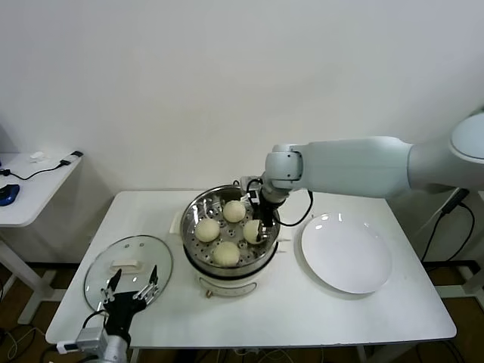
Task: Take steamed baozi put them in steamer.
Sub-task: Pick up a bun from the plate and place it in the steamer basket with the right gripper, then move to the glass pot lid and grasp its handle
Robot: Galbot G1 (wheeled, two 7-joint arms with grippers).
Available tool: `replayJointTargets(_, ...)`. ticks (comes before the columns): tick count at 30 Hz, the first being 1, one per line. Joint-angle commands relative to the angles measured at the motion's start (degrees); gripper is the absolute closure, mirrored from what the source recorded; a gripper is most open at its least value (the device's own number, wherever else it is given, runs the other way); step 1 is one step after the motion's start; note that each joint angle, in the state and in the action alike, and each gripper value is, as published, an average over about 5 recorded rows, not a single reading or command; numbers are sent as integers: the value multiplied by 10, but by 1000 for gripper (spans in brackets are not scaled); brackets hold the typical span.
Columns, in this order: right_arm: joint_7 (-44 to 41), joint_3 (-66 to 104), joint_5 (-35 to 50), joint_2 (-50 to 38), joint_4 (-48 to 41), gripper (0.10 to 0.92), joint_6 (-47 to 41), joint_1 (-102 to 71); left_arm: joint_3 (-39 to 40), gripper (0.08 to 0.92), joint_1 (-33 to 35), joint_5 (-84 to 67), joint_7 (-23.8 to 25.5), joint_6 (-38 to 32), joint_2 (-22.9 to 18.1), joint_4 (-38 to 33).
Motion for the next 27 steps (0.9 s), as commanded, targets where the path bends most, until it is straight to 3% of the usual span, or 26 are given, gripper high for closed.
replayJointTargets(1,-9,14,-12,10,-26,247,20,-29,0,177,0,0,0,0,0,0)
replayJointTargets(11,-73,122,59,-51,-53,203,90,13,-5,177,-1,-1,0,2,2,-3)
replayJointTargets(16,53,269,105,-98,-88,202,111,-31,-4,177,-1,0,0,4,2,-8)
replayJointTargets(21,180,380,40,-152,-96,203,137,-88,-4,177,-1,-12,-9,6,5,-13)
replayJointTargets(27,329,497,-17,-263,-25,203,136,-217,-5,177,-10,-17,-16,13,13,-13)
